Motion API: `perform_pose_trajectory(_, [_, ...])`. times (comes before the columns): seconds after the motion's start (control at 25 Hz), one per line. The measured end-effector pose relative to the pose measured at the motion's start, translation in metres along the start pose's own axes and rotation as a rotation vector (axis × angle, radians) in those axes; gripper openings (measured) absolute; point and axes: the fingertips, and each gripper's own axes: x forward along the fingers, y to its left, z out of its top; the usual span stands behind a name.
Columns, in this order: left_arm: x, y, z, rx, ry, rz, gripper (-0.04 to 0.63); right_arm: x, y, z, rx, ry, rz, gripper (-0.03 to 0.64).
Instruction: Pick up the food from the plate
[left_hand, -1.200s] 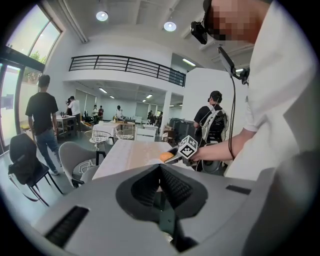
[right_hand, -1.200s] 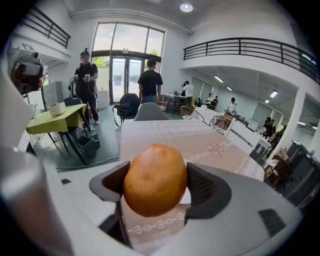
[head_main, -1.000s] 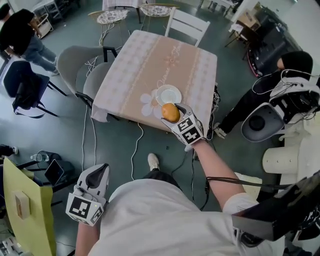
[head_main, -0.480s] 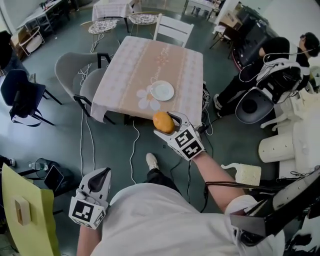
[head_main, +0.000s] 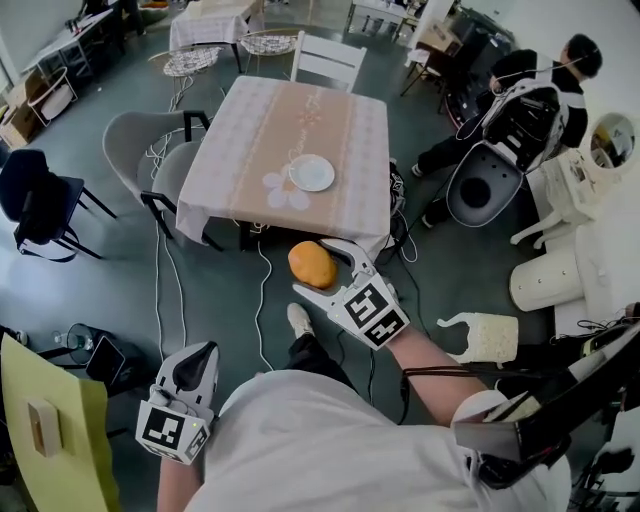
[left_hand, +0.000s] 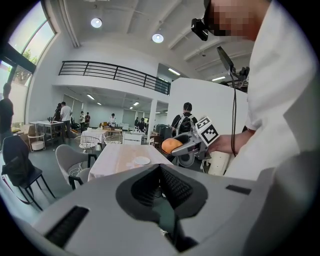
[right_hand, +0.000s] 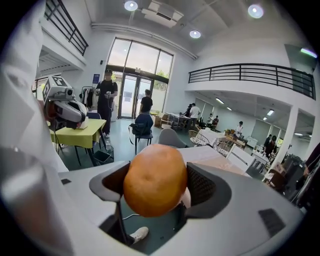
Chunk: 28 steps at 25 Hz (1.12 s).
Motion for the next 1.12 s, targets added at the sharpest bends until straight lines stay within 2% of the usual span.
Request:
perform_pose_trajectory(0.24, [-0.015,-0.011,-0.013,-0.028,0.004,-0.011,0.009,-0.021,0.038,0.008,-0.017,-0.026,0.018,0.360])
perform_pose_trajectory(0.72, [-0.035,-0.009,-0.029,-0.032,-0.009,0.005,0.009,-0.029,0.090,0.025,-0.036,-0.065,0.091,0.360])
perform_pose_trajectory(1.12, [-0.045,-0.005,-0.028,-0.037,-0.009,0.030,0.009,-0.024,0.102,0.036,-0.057,-0.077,0.124,0.360])
